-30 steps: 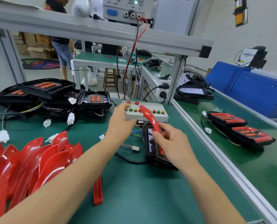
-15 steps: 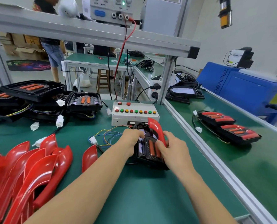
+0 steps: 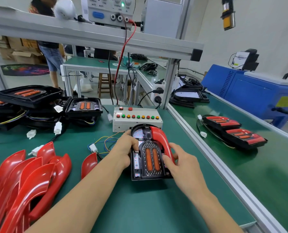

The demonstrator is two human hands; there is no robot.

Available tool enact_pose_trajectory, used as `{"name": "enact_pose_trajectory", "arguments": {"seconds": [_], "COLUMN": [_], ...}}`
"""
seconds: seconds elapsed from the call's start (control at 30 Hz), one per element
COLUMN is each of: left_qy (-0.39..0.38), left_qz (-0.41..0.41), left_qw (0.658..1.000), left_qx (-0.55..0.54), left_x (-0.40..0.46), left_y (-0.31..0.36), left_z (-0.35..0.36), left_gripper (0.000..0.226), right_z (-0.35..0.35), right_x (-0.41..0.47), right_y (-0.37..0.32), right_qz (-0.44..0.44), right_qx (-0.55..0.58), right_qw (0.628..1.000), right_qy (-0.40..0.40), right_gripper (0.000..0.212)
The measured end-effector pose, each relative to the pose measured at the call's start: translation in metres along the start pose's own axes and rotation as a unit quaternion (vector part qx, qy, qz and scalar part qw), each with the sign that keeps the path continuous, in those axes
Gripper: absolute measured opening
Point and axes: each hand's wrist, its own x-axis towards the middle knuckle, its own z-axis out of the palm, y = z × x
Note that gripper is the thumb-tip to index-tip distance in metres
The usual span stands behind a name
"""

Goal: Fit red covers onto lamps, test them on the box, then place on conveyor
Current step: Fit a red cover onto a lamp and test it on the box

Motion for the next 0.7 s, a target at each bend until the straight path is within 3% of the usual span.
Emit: {"name": "enact_pose_trajectory", "arguments": {"seconds": [0.07,0.17,0.4,0.5,0.7], "left_qy": [0.006,-0.001,0.019,0.004,-0.068], "left_qz": [0.019,0.033,0.061,0.025,-0.014], "left_qw": [1.000,0.999,0.994,0.997,0.997], "left_qx": [0.003,0.006,0.087,0.072,0.030], "left_x": [0.002,0.003,0.009,0.004,0.007], "left_y": [0.001,0.002,0.009,0.017,0.034], "left_z": [-0.001,0.001,-0.005,-0.006,-0.009], "left_gripper": [0.082,0.083,0.059,0.028,0.018], "right_z": [0.000,0.001,0.000,0.004,0.005], "right_x": [-0.005,-0.006,-0.002,-0.007,-0.008], "right_y": [-0.001,-0.003,-0.011,-0.012,-0.014], "right_qz": [-0.013,-0.021,-0.026,-0.045,-0.060], "right_qx": [-0.020,-0.041,-0.037,-0.069,-0.138], "right_qw": [1.000,0.999,0.999,0.997,0.989], "right_qy": [0.002,0.007,0.003,-0.008,-0.004], "right_gripper": [0.022,0.025,0.052,0.053,0.050]}}
